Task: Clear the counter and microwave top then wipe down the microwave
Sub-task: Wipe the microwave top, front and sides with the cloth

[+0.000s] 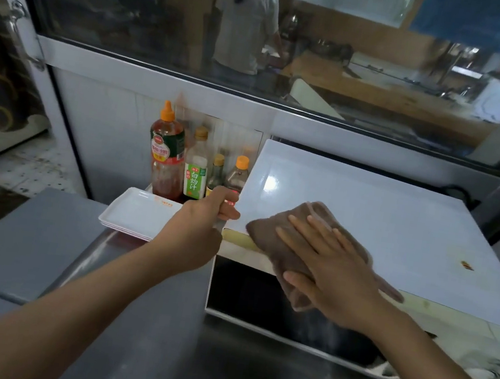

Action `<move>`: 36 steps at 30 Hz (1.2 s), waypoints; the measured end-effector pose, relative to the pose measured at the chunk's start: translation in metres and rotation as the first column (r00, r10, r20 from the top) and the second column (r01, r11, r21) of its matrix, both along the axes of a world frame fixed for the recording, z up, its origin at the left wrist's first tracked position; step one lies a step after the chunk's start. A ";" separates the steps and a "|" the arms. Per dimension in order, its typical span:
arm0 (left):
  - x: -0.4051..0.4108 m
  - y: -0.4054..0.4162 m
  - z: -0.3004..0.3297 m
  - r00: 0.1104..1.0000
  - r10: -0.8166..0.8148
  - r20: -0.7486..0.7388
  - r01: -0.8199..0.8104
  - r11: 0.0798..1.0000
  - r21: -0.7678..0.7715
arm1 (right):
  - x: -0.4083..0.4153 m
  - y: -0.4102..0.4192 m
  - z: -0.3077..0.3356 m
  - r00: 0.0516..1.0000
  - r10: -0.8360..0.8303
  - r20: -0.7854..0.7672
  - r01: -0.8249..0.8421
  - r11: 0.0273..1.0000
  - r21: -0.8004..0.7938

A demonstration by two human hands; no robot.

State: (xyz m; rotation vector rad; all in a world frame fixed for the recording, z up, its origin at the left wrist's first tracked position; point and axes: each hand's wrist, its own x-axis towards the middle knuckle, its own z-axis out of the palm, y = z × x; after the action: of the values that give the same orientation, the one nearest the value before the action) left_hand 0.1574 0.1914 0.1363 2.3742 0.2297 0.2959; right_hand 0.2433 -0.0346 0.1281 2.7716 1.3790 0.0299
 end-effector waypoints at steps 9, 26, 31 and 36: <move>-0.020 -0.007 -0.002 0.995 0.039 0.091 -0.050 0.992 0.116 | -0.020 0.083 -0.029 0.981 -0.001 0.194 -0.020 0.994 0.108; 0.026 -0.137 -0.006 0.972 -0.233 0.036 0.206 0.915 0.348 | 0.009 -0.191 -0.004 0.903 -0.407 0.138 0.399 0.913 0.083; 0.036 -0.160 -0.007 0.966 -0.256 0.026 0.229 0.901 0.369 | -0.006 -0.155 -0.001 0.905 -0.396 0.153 0.379 0.916 0.130; 0.044 -0.182 -0.002 0.976 -0.215 0.027 0.188 0.905 0.382 | 0.001 -0.144 -0.009 0.954 -0.290 0.081 0.280 0.953 0.114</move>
State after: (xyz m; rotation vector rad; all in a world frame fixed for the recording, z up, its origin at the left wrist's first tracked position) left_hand 0.2018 0.0094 0.1339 2.7354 -0.1201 0.3471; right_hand 0.2441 -0.1786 0.1190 2.9798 0.9699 0.2264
